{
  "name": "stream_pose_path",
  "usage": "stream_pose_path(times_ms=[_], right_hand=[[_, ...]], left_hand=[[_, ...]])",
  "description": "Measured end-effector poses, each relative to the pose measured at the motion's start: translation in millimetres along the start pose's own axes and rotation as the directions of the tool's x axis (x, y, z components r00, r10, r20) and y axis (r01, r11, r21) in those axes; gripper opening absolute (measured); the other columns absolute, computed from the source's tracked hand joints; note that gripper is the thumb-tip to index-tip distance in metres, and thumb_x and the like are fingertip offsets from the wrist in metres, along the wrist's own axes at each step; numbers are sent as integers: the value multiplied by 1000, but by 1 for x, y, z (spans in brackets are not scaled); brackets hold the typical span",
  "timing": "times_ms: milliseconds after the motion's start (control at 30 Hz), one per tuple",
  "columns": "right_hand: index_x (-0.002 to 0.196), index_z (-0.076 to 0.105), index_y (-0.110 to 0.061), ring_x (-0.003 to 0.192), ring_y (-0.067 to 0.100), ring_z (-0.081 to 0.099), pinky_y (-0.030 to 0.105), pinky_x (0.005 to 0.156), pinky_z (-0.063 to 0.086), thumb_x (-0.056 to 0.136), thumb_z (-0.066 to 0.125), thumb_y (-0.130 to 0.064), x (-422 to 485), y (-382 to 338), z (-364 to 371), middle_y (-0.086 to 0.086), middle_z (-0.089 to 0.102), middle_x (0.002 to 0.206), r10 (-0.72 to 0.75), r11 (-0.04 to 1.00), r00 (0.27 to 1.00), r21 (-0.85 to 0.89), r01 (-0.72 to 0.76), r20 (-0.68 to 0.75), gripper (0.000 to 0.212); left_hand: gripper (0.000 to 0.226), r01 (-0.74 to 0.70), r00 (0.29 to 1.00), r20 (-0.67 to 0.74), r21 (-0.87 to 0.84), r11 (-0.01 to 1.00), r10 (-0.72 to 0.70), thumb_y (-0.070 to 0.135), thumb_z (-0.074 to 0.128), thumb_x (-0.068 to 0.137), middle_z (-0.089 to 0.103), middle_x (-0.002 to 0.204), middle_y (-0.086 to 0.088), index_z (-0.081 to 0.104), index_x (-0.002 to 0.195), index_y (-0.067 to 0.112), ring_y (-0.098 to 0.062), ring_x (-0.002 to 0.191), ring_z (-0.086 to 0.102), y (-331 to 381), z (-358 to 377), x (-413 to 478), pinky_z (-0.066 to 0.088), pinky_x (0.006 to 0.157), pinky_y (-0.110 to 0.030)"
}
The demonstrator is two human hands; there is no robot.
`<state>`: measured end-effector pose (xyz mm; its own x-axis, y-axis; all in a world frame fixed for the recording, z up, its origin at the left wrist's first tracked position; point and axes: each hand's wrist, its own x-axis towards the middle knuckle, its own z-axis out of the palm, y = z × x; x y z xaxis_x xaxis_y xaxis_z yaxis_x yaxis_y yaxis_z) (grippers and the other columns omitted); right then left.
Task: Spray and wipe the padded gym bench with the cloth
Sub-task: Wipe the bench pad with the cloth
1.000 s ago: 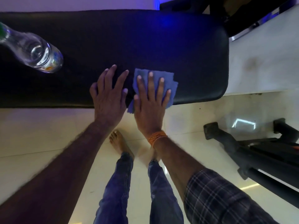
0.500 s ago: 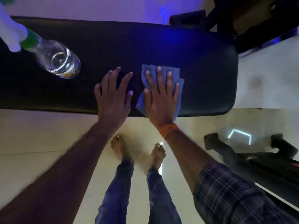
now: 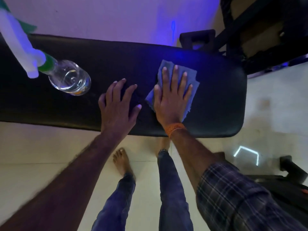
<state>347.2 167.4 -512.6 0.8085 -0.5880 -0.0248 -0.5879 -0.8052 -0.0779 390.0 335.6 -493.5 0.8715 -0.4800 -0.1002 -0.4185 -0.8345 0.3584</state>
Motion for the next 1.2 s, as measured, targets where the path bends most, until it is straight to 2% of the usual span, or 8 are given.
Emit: stream_pose_path(times_ms=[100,167,333,533,733,933,1100,1200], right_hand=[[164,16,-33,161,30,5,59,126,12,109,25,-51,-37,14,-4,1,9,174,-349,936,932,-2,351,102,59],[164,17,-36,161,26,5,55,126,14,109,26,-49,-24,37,-6,-3,10,174,-441,896,886,9,444,147,57],[163,22,-35,159,32,16,58,125,16,106,27,-52,60,14,-3,-1,17,173,-157,987,987,-16,158,26,59],[164,16,-37,161,27,4,57,126,17,108,28,-52,22,51,-10,-4,9,174,-614,786,770,54,615,172,59],[163,24,-33,160,29,15,57,127,13,108,29,-49,109,-1,-1,-1,19,172,-554,833,828,61,550,90,58],[164,17,-37,161,25,5,55,128,14,110,21,-49,92,50,-15,-5,11,174,-820,563,538,99,821,198,55],[163,22,-33,160,29,13,57,127,14,107,31,-47,126,-26,-5,-2,17,173,-709,703,684,94,705,173,59],[164,19,-29,161,29,6,58,127,12,108,30,-47,102,-16,-11,1,11,174,-810,581,550,148,800,206,60]], left_hand=[[59,75,997,-21,-24,997,-76,40,62,94,36,163,-4,48,149,25,-27,151,30,5,-4,8,27,113,-49],[58,138,990,-34,-54,989,-140,38,64,94,36,162,-5,49,149,24,-28,151,31,11,-6,18,27,114,-50],[57,191,978,-77,-61,980,-195,39,61,95,35,163,-5,47,149,27,-27,152,28,17,0,33,26,115,-50],[58,299,948,-102,-46,953,-302,38,60,97,31,166,-5,45,152,28,-27,154,28,28,1,44,27,114,-50],[55,354,923,-147,-31,935,-355,42,53,100,31,165,-2,42,152,31,-26,153,28,30,10,52,26,113,-49],[57,403,907,-112,-41,914,-405,43,51,99,31,166,-4,42,154,28,-28,153,28,37,-2,52,28,113,-50],[55,457,879,-115,-77,886,-463,40,57,101,31,165,-3,44,153,29,-28,152,30,34,0,39,30,112,-50],[49,499,845,-147,-131,857,-514,36,59,100,39,158,-4,51,148,28,-28,142,37,38,-5,38,35,107,-50]])
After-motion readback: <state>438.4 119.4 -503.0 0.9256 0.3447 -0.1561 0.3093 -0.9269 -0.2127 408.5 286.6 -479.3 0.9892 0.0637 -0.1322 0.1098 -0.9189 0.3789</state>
